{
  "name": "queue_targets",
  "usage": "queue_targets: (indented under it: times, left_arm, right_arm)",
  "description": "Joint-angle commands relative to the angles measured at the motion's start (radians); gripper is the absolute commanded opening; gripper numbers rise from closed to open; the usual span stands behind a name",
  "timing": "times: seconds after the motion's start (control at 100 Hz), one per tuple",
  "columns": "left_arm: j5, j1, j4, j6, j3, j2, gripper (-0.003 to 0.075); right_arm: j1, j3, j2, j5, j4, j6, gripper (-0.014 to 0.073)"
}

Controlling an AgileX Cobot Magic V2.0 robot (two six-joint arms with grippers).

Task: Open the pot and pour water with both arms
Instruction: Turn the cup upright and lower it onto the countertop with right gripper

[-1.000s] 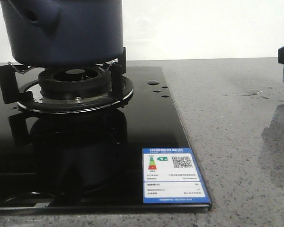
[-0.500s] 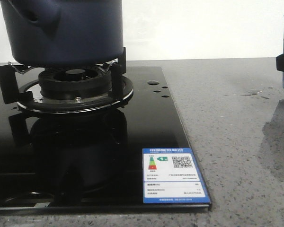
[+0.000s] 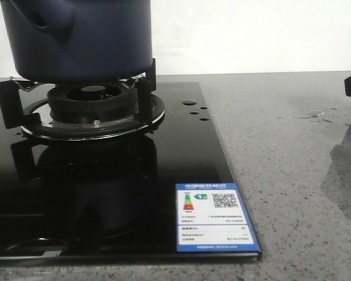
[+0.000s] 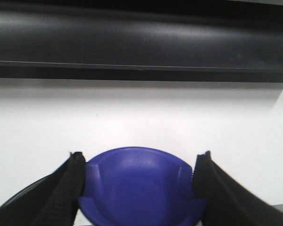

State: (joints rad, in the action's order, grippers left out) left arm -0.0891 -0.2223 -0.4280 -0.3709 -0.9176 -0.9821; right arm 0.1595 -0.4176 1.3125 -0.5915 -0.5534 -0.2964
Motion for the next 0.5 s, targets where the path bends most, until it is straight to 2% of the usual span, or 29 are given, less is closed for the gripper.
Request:
queue_targets:
  times: [0.0,0.3,0.4,0.49]
  left_arm:
    - [-0.106,0.004,0.004,-0.001,-0.040,0.022,0.0358]
    - [-0.106,0.004,0.004,-0.001,-0.040,0.022,0.0358]
    - [-0.106,0.004,0.004,-0.001,-0.040,0.022,0.0358]
    - [-0.106,0.004,0.004,-0.001,-0.040,0.022,0.0358]
  right_arm:
    - [0.006,-0.022,-0.019,-0.069,0.020,0.011,0.0346]
    - [0.006,-0.018,-0.019,-0.010,0.020,0.011,0.0363]
    - [0.006,-0.018,-0.019,-0.012,0.020,0.011,0.0442]
    - [0.006,-0.018,-0.019,-0.012,0.020,0.011,0.0556]
